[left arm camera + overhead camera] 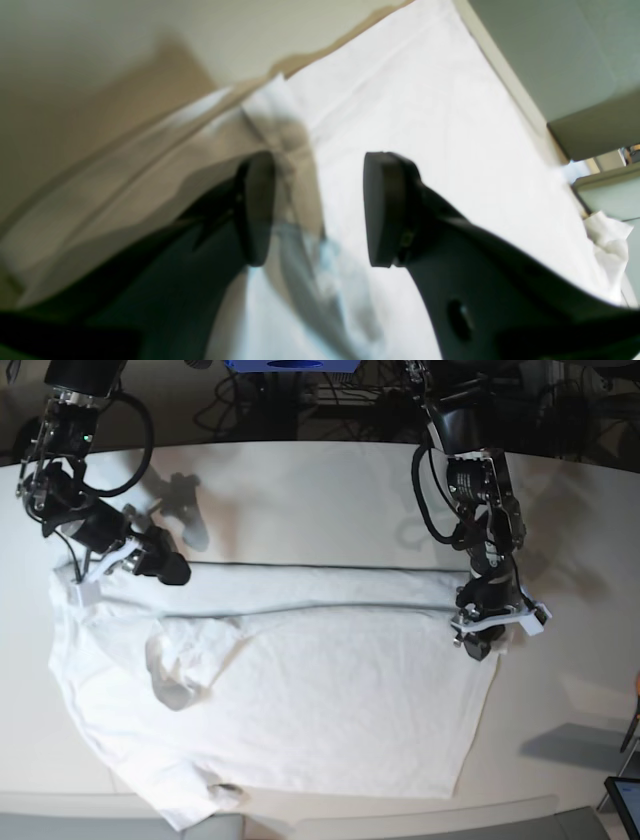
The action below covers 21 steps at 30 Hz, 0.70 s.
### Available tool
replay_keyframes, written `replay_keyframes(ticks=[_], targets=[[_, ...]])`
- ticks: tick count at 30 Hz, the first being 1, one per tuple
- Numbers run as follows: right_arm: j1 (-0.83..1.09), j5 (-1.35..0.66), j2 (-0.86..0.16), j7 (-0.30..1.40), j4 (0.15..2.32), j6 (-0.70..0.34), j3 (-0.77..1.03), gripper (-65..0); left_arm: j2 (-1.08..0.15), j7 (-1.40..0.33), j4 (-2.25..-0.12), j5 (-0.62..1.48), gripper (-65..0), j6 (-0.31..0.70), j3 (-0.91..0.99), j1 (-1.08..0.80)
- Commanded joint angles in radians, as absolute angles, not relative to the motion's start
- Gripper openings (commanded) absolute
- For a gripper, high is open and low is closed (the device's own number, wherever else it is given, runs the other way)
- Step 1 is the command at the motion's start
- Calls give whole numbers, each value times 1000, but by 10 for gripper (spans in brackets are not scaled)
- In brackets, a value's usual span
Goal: Fold the T-shirt properly
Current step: 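Press the folded edge flat with the right gripper, left gripper lifting away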
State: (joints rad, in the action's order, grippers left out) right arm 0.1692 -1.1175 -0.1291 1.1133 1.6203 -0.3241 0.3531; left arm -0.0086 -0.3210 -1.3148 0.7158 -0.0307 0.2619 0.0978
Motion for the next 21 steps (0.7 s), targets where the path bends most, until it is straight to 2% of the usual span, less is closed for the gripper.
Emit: replay_keyframes(ticks=[1, 15, 21], targets=[[159, -1141, -139, 1101, 1639, -335, 355, -306, -13, -300, -1334, 725, -361, -22, 262, 127], [150, -1139, -140, 1093, 1639, -334, 265, -306, -45, -297, -1314, 722, -363, -22, 272, 140], [128, -1144, -136, 1098, 1641, -338, 246, -306, -58, -298, -1534, 716, -364, -22, 260, -10]])
